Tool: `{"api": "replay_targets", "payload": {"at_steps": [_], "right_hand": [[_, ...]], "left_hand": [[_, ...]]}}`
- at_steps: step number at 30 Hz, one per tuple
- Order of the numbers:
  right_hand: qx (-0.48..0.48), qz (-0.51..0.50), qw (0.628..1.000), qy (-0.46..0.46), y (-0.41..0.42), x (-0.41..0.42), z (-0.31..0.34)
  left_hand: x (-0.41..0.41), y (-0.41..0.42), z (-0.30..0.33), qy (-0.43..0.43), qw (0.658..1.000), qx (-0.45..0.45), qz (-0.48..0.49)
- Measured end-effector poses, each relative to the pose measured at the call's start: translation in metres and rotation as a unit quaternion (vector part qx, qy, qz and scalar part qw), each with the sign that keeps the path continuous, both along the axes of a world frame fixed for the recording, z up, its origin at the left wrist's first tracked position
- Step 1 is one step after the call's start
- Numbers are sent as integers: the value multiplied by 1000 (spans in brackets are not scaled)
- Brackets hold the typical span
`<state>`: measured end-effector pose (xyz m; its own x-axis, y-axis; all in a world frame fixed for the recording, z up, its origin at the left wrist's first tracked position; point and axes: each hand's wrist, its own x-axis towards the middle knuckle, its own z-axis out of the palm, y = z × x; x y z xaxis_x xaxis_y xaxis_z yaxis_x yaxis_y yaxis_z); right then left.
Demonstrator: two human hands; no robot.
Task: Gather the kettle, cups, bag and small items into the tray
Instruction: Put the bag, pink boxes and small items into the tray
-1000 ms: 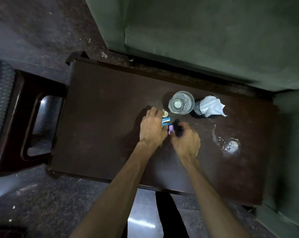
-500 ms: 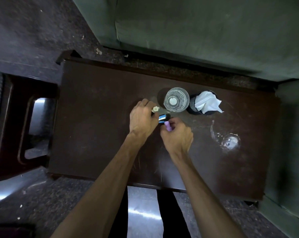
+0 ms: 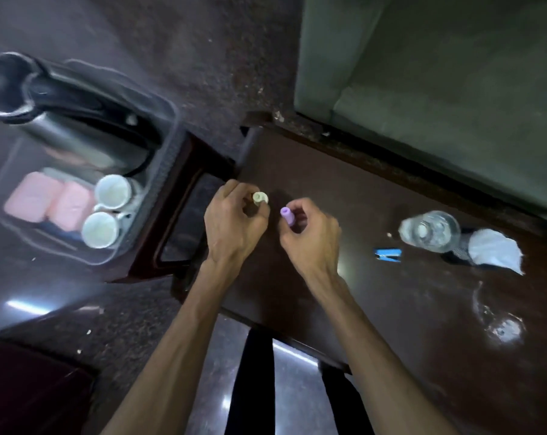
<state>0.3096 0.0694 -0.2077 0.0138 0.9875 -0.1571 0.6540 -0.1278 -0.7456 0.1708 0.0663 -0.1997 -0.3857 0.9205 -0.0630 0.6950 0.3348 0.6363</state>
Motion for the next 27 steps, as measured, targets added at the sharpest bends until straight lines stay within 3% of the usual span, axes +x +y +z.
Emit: {"api": "replay_targets", "payload": {"at_steps": [4, 11, 15, 20, 27], "right_hand": [[37, 69, 995, 58, -5, -84, 21], [57, 230, 969, 68, -14, -244, 46], [34, 239, 967, 78, -6, -309, 41], [36, 220, 973, 62, 2, -340, 28], [63, 189, 972, 126, -16, -311, 23]], "left_hand": [[-79, -22, 25, 9, 997, 40, 66], [-224, -70, 42, 64, 977, 74, 189], [-274, -74, 37, 69, 970, 51, 228], [-299, -58, 28, 52, 971, 46, 228], [-273, -62, 26, 57, 976, 53, 203]]}}
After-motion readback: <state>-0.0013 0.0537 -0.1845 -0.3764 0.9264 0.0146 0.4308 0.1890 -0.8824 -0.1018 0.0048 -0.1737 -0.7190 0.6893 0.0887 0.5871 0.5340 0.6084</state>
